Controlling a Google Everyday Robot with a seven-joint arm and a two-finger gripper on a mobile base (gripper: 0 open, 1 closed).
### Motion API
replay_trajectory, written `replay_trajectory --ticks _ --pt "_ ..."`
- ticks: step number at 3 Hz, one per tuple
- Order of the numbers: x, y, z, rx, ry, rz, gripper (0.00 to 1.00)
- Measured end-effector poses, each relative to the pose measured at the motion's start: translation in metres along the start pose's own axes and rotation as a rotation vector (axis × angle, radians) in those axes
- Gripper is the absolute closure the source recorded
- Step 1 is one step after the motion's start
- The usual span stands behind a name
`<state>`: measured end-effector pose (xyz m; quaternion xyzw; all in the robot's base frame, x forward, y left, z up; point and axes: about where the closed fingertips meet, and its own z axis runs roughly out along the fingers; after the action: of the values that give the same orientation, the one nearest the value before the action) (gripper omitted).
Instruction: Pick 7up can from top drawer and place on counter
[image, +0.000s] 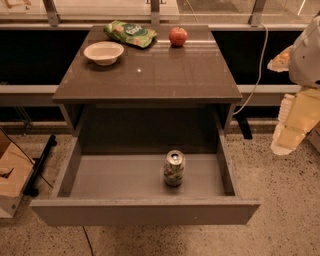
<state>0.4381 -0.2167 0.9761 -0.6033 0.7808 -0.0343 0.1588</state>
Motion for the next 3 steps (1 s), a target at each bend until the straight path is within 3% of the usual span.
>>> replay_trajectory --ticks 1,3 --pt "-0.001 0.0 0.0 0.002 -0.003 0.0 0.0" --pt "-0.034 0.006 0.038 -0.03 -0.131 -0.036 0.0"
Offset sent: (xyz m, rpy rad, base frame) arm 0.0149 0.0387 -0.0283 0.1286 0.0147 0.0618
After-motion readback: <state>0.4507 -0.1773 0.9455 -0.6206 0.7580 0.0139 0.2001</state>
